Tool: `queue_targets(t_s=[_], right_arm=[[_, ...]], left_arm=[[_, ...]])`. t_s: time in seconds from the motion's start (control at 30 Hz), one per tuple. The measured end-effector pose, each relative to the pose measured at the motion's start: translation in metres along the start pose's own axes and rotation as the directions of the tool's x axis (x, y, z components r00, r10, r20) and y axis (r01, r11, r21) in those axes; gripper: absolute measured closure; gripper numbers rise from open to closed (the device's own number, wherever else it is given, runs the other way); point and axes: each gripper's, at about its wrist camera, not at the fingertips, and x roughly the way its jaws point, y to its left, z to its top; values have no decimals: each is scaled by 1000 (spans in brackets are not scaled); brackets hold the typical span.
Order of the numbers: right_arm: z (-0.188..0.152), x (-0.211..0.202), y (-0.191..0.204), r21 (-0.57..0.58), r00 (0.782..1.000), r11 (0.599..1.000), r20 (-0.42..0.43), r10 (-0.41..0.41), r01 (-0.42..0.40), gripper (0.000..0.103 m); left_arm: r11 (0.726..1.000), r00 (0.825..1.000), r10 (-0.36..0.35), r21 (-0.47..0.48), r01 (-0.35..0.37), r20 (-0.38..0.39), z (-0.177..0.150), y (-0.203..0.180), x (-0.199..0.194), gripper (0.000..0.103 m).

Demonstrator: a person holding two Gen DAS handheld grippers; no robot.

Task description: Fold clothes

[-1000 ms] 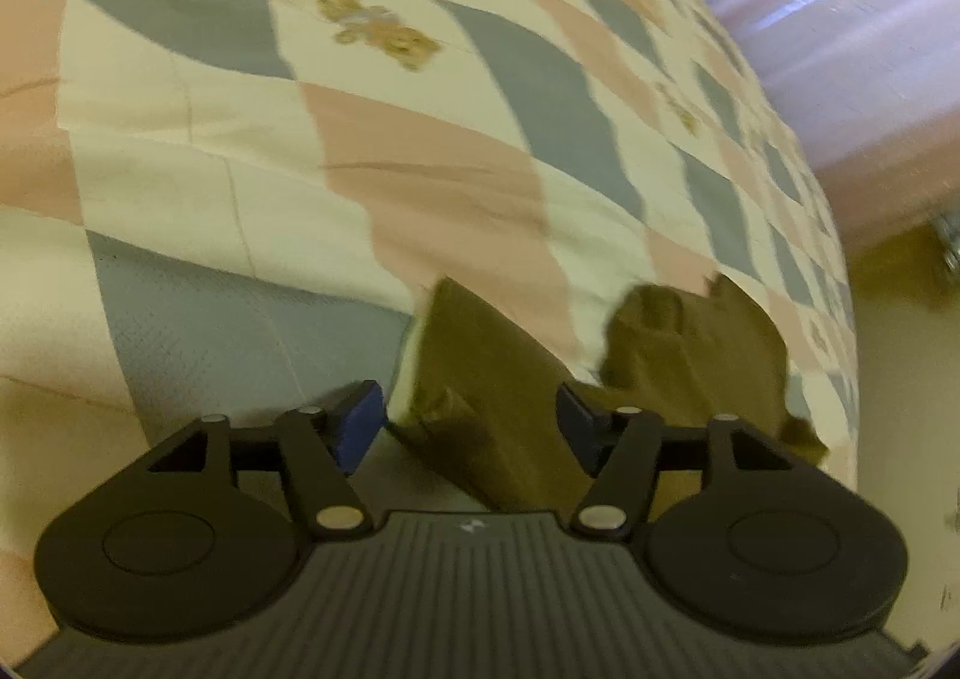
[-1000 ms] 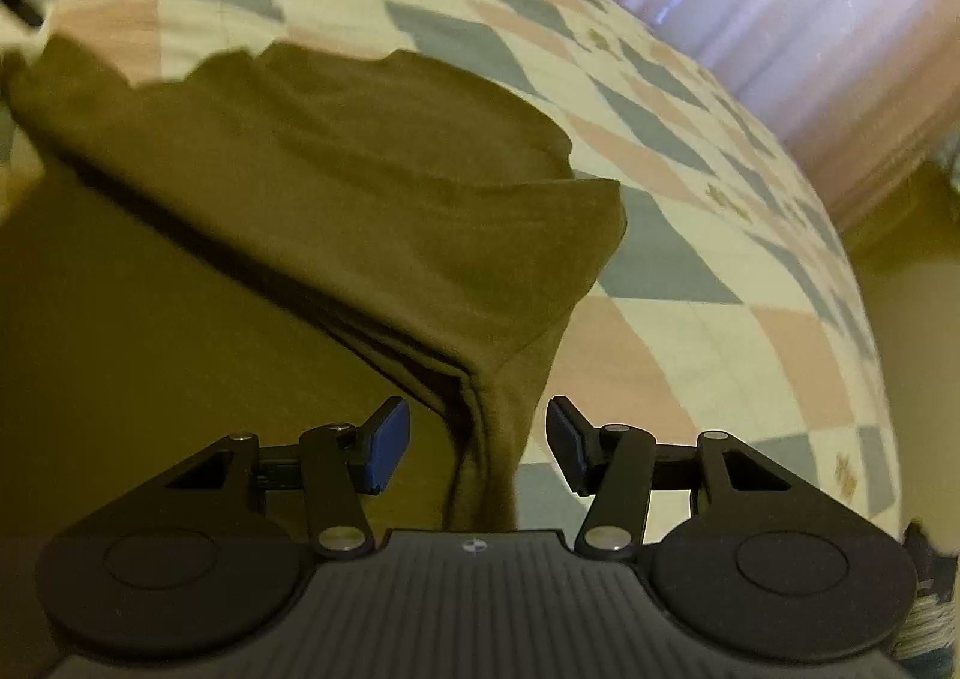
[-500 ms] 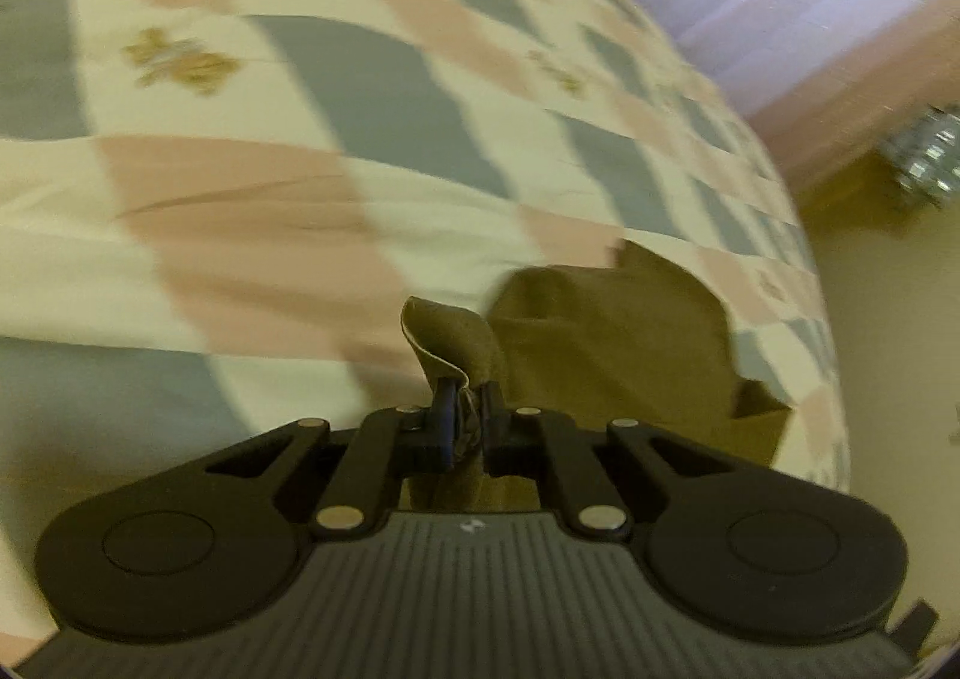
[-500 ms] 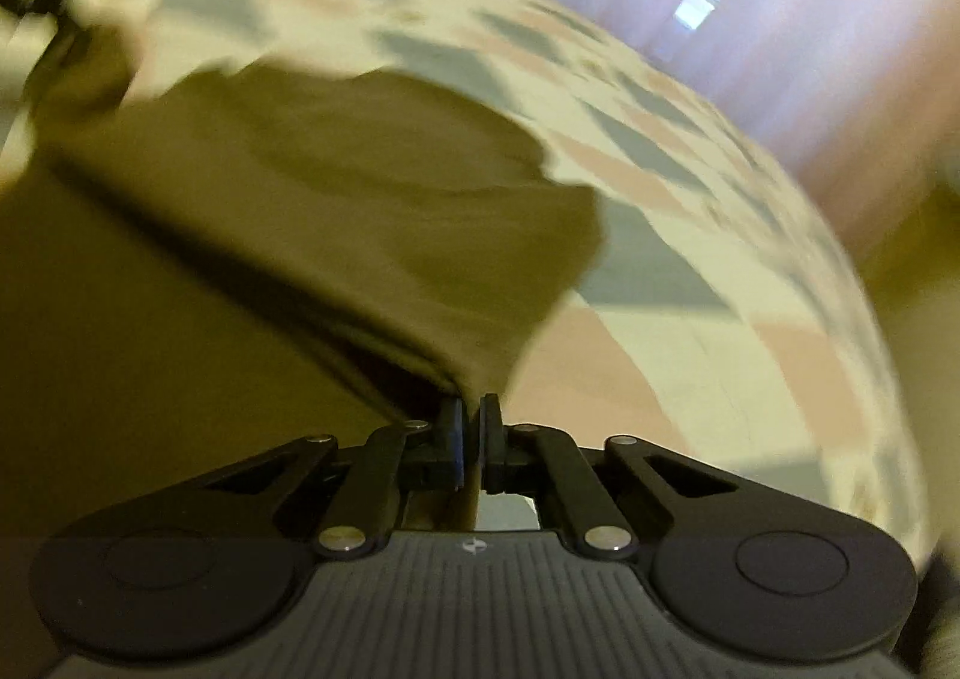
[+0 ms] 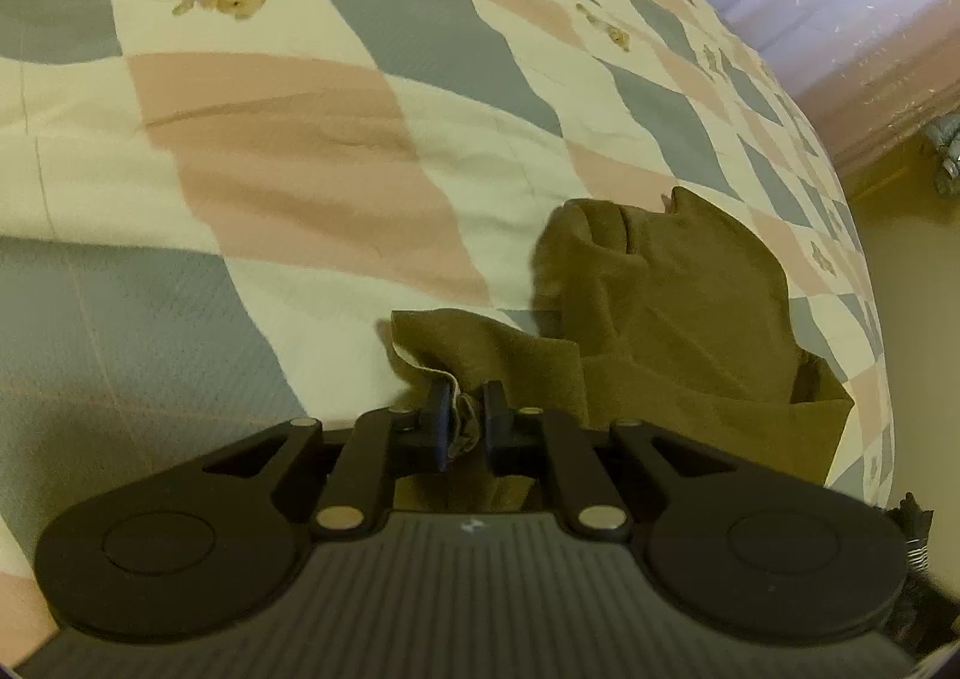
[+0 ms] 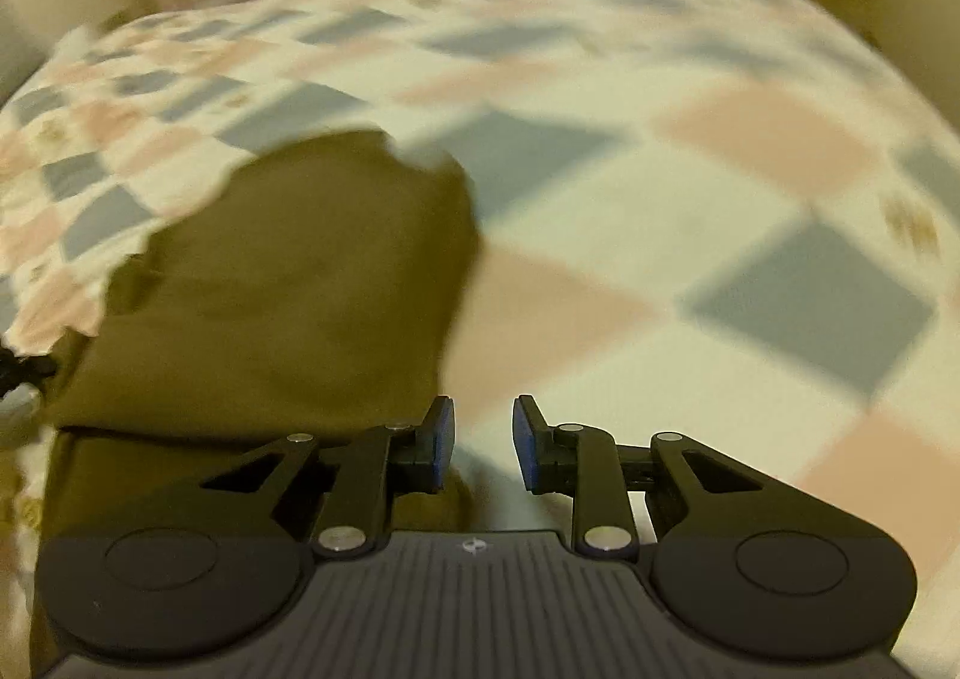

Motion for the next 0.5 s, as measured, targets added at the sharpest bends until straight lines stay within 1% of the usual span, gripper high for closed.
queue_targets(t_s=[0.03,0.07,0.1,0.13,0.2,0.27,0.3,0.33,0.37,0.4,0.43,0.47,0.5], right_arm=[[9,1,3,-34,1000,999,-13,4,-4,77],[17,1,6,-59,1000,998,-10,-10,9,76],[24,-1,8,-61,1000,998,8,-13,14,74],[30,1,6,-41,1000,999,28,5,-4,72],[47,16,-4,35,998,998,30,55,-56,71],[65,38,-17,120,995,988,35,91,-94,71],[75,52,-25,176,995,979,28,101,-104,69],[85,68,-34,241,993,963,15,119,-119,63],[90,81,-41,282,989,949,-9,150,-141,59],[95,94,-48,324,983,932,-30,181,-162,59],[100,106,-54,358,977,917,-51,209,-178,74],[103,113,-58,351,973,919,-72,219,-181,91],[106,120,-62,343,970,922,-92,223,-180,99]], left_arm=[[1000,1000,4,-9,-4,1,1,0,1,97],[1000,1000,6,-16,-5,3,1,1,2,97],[1000,1000,8,-22,-8,5,0,2,3,97],[1000,1000,9,-27,-9,5,-1,4,1,96],[999,1000,10,-37,-10,6,-4,8,-1,96],[999,1000,7,-45,-6,10,-4,9,-3,96],[999,1000,6,-44,-5,11,-4,9,-3,96],[999,1000,5,-43,-4,13,-4,8,-3,96],[999,1000,4,-41,-4,13,-3,7,-3,96],[999,1000,4,-34,-3,12,-2,6,-3,96],[1000,1000,2,-25,-2,12,-2,4,-4,96],[1000,1000,-2,-18,2,14,-1,3,-4,96],[1000,1000,-9,-13,9,17,0,2,-5,96]])
